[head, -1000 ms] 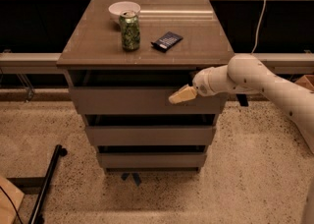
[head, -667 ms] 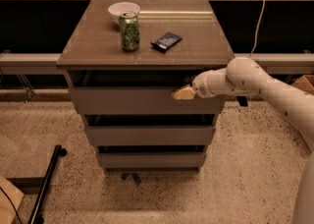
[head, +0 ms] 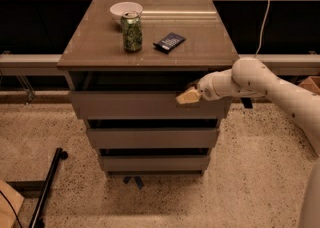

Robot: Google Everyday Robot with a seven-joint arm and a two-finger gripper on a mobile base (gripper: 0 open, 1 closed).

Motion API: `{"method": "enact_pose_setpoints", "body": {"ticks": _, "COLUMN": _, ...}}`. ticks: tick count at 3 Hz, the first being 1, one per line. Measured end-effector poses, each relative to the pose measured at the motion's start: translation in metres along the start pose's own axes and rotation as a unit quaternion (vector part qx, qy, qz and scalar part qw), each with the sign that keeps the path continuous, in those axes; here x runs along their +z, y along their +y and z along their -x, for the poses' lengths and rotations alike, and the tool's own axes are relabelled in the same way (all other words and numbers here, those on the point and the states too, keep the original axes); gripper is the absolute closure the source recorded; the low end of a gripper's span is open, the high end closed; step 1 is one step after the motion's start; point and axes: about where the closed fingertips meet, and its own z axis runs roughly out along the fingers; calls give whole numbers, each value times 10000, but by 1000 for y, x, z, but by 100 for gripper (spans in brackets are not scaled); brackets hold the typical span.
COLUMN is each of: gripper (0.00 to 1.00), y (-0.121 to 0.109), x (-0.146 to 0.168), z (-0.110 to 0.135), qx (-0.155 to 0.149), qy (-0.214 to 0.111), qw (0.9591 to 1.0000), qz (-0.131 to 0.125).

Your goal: Open top drawer

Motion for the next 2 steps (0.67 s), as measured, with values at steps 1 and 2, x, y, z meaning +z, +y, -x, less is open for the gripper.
{"method": "enact_pose_setpoints", "body": {"ticks": 1, "gripper": 100, "y": 0, "x": -2, "z": 2, "qx": 0, "qy": 0, "qw": 10000, "qz": 0}}
{"method": "enact_pose_setpoints", "body": {"ticks": 2, "gripper": 100, "y": 0, "x": -2, "z": 3, "qx": 0, "qy": 0, "qw": 10000, "qz": 0}}
